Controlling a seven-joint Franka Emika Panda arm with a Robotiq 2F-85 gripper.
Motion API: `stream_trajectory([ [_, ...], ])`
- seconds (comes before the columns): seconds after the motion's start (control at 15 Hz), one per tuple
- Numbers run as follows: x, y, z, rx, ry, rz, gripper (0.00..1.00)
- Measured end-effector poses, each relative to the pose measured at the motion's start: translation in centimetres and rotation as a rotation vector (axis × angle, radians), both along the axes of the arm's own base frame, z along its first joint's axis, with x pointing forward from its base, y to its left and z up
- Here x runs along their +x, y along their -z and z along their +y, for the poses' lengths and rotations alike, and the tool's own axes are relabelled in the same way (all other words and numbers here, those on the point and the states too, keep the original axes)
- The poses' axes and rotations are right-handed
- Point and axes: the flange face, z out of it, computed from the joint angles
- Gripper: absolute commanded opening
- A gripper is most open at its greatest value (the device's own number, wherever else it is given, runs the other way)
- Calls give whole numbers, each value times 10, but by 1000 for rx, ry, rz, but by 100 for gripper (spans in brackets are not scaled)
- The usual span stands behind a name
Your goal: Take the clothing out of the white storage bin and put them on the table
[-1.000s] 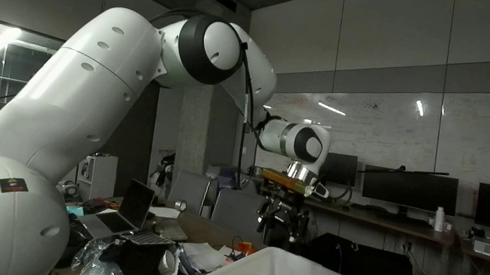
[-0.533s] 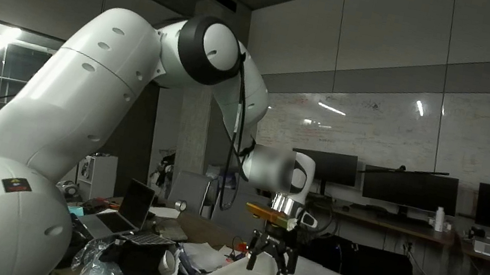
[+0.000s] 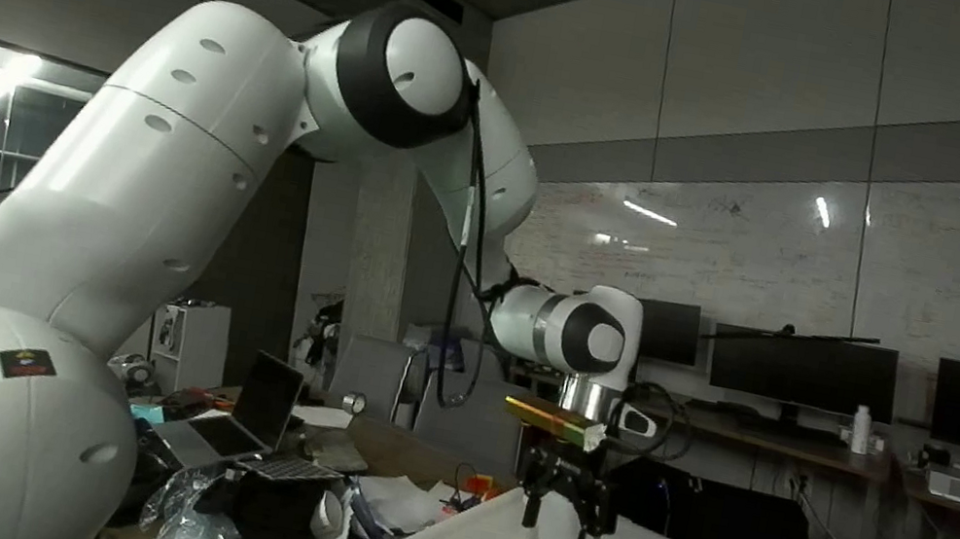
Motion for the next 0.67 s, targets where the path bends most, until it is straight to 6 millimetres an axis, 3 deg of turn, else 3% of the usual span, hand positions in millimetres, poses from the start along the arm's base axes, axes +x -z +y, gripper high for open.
stream_trajectory([
  [0.27, -2, -26, -26, -18, 47, -52, 100],
  [0.67, -3, -28, -34, -19, 64, -51, 100],
])
